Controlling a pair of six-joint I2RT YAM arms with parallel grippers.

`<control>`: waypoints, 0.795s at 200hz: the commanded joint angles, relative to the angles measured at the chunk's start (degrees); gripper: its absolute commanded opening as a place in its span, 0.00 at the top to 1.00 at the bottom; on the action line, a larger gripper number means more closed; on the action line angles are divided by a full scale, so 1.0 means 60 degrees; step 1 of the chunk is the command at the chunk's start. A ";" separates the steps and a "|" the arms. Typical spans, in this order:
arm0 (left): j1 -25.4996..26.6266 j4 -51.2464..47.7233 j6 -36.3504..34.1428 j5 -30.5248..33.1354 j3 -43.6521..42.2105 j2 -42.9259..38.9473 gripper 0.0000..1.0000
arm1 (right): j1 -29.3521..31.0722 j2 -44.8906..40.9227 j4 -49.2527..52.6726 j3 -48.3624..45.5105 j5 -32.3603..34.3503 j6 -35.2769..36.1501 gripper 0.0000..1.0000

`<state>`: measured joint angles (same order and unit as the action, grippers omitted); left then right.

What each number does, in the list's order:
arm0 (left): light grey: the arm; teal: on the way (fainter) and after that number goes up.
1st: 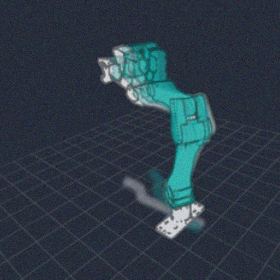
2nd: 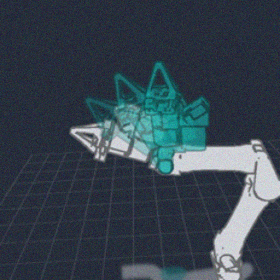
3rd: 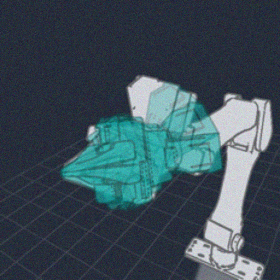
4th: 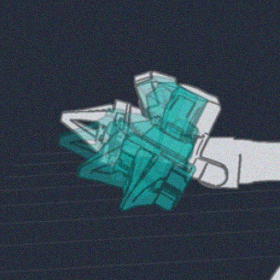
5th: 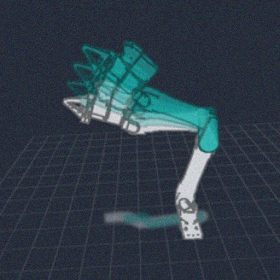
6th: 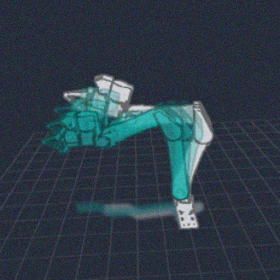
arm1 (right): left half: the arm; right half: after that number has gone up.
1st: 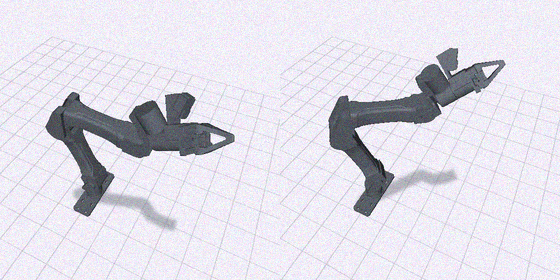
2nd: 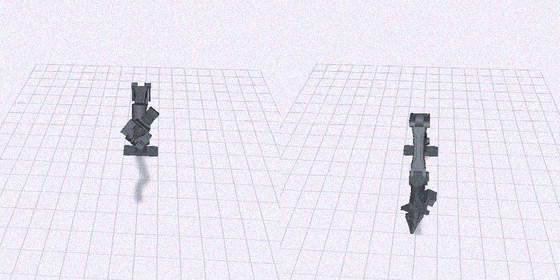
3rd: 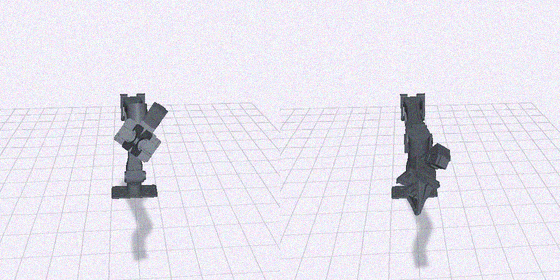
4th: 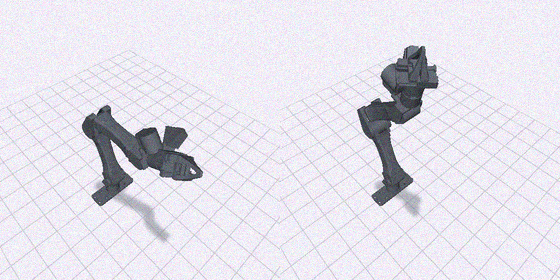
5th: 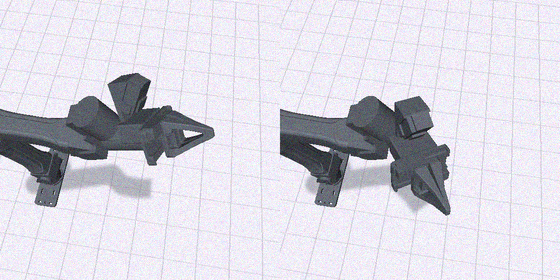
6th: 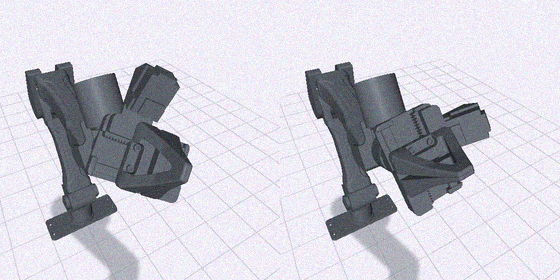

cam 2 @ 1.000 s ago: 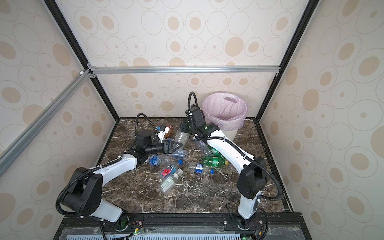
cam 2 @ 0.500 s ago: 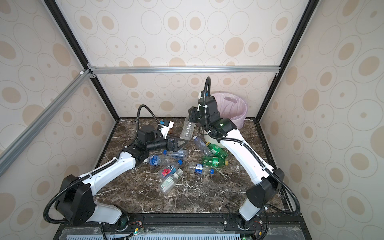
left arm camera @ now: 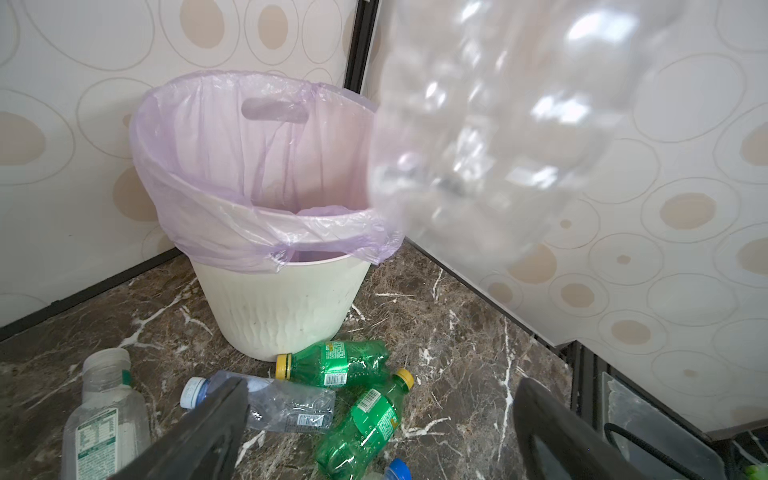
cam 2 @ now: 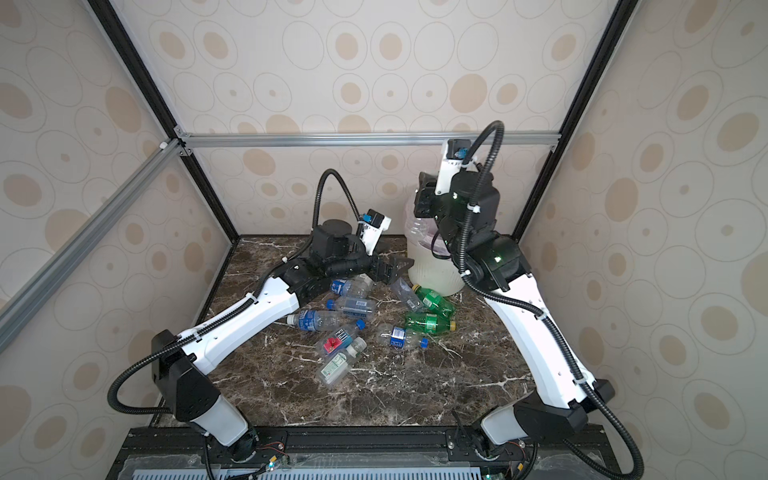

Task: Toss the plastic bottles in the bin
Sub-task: 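Raise the clear bottle over the bin with the right gripper while the left releases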

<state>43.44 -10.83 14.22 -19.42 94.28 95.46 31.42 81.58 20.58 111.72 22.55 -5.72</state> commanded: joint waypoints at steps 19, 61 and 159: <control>0.0371 -0.1087 -0.1477 0.1691 0.1665 0.0443 0.01 | -0.0066 -0.0422 -0.1278 0.0732 0.0692 0.1973 0.89; 0.0406 -0.0616 -0.1883 0.2435 0.1691 0.0488 0.01 | -0.1156 0.0584 -0.1072 0.1356 0.0419 0.1678 0.89; 0.0354 -0.1137 -0.1633 0.4563 0.1095 0.0627 0.01 | -0.3038 0.2889 0.0734 0.1987 -0.1074 -0.1098 0.17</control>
<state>45.47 -14.68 4.45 3.42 100.57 98.70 13.06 104.97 26.61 123.33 18.04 -9.76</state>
